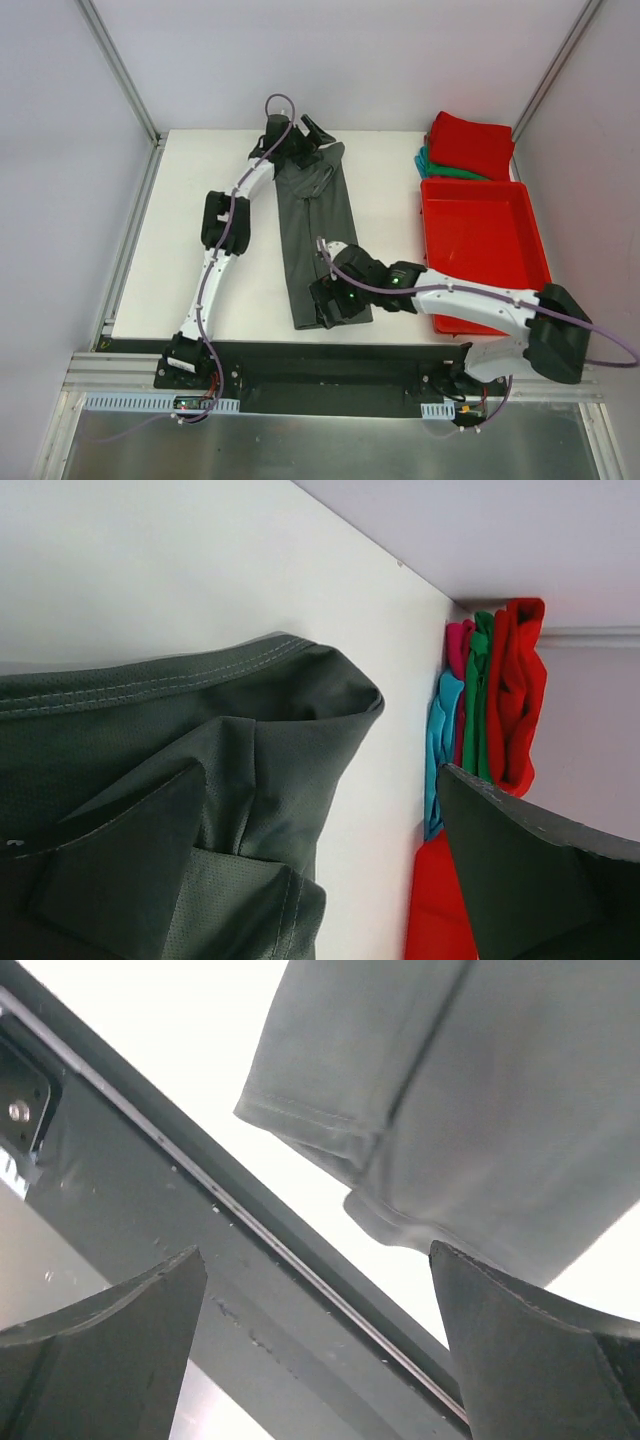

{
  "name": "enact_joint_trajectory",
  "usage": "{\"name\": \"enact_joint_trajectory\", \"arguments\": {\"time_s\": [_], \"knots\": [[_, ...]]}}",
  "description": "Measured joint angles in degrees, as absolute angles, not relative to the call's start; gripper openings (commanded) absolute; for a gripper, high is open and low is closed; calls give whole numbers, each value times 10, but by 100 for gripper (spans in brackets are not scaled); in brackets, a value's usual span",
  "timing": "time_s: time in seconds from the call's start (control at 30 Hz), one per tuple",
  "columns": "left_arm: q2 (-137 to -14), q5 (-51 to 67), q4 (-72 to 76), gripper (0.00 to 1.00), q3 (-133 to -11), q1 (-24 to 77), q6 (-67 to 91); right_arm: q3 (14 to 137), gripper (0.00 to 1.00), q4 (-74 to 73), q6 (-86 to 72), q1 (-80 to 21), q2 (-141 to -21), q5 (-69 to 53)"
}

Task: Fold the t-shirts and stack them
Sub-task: Rotate the tshirt 90 degrees

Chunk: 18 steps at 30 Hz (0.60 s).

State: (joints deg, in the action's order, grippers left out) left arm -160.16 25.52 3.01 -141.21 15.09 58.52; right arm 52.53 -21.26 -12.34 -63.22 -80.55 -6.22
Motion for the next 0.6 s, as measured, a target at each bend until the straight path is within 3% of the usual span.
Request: {"name": "enact_joint_trajectory", "arguments": {"time_s": [0.33, 0.6], "knots": [[-1534, 189, -36, 99, -1376, 173, 453, 436, 96, -237, -197, -629, -658, 76], [-1385, 154, -98, 99, -1328, 173, 360, 371, 96, -247, -255, -629, -580, 115]]}}
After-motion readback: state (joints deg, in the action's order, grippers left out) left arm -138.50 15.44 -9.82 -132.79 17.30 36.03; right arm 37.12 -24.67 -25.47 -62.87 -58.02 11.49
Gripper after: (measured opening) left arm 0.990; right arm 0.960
